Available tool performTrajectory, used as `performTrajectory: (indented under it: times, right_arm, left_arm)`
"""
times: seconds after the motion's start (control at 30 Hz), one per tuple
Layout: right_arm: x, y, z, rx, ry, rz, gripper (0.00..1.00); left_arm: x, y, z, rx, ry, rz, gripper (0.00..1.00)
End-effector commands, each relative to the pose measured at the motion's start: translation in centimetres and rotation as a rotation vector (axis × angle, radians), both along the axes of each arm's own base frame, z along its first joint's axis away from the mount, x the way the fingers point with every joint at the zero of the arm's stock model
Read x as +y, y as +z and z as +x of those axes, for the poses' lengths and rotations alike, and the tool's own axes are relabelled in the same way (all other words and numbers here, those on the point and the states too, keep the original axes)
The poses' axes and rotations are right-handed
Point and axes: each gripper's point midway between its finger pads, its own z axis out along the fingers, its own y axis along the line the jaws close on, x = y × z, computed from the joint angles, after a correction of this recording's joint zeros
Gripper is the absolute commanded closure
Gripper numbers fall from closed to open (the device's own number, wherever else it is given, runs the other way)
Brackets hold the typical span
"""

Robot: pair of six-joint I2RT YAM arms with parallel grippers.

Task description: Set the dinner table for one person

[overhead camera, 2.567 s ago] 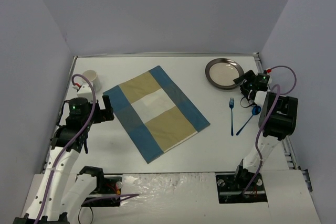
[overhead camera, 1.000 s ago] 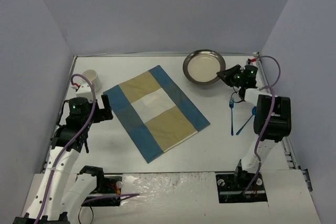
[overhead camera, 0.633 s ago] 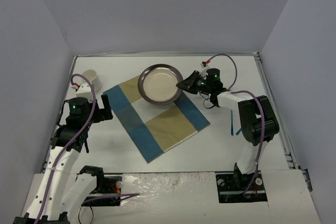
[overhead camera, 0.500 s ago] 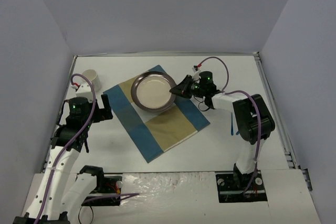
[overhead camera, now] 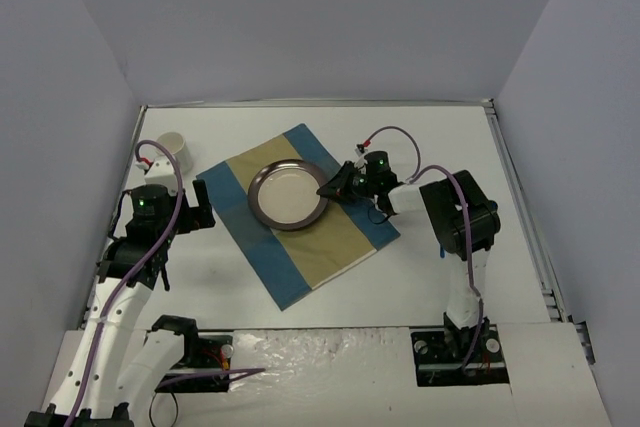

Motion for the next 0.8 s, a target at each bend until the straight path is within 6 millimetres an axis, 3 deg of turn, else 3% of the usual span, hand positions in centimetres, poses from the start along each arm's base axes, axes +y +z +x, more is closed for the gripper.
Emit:
performTrajectory:
  times: [0.0,0.37,0.57,0.77]
  right_arm:
    - [2.5,8.6,2.6,-0.248,0.055,0.185,1.0]
    - [1.7,5.1,2.1,-0.212,0.057,0.086,0.98]
    - [0.6,3.5,1.5,-0.212,0.061,-0.024,0.62]
    - [-1.0,3.9,1.9,-0.256,0.062,-0.184,0.34]
  left_arm:
    - [0.2,1.0,0.9,-0.044,0.011,0.004,0.03]
    - [0.3,0.9,0.8,-0.042,0.013,0.005,0.03]
    - [0.3,0.7,0.8,-0.034,0.021,-0.001,0.03]
    - [0.7,0.6,0.9,-0.026,0.064,-0.013,0.03]
